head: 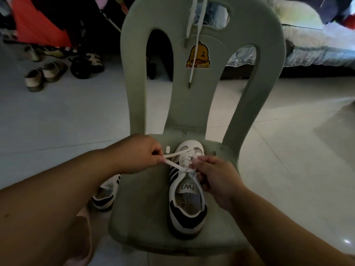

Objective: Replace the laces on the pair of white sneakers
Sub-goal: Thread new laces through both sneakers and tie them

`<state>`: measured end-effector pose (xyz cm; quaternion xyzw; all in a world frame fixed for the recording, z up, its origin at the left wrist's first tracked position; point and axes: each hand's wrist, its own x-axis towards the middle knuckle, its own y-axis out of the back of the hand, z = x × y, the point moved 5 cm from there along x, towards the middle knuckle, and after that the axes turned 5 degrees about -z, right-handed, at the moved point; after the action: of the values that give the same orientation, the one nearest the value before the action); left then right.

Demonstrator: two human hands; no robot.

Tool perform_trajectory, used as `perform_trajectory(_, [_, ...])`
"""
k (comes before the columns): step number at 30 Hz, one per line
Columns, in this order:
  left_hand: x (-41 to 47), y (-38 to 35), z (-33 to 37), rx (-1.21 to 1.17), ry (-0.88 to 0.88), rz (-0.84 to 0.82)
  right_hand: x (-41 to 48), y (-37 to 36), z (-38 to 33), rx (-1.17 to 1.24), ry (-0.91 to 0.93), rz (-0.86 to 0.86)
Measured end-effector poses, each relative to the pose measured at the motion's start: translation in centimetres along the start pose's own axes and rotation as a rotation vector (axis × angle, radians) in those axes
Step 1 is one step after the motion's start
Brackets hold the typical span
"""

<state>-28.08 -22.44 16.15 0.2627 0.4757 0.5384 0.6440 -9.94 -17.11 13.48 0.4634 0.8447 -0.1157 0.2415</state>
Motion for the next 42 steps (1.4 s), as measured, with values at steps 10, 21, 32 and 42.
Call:
perform_trajectory(10, [4.5,0.5,5.5,-0.07,-0.232,0.205,1.6,-0.2,-2.3,-0.436,0.066,-0.165])
perform_trajectory(21, [2.3,-3.1,4.3,-0.433,-0.134,0.158,1.0,0.4,-0.5,0.082,-0.03,-0.188])
perform_trajectory(32, [2.2,-3.3,4.5,-0.671,-0.151,0.24,0.8,0.9,-1.2,-0.077,0.016,-0.184])
perform_trajectory(42, [3.3,-3.0,4.3,-0.574,-0.114,0.072,0.7,1.0,-1.2,-0.023,0.035,-0.137])
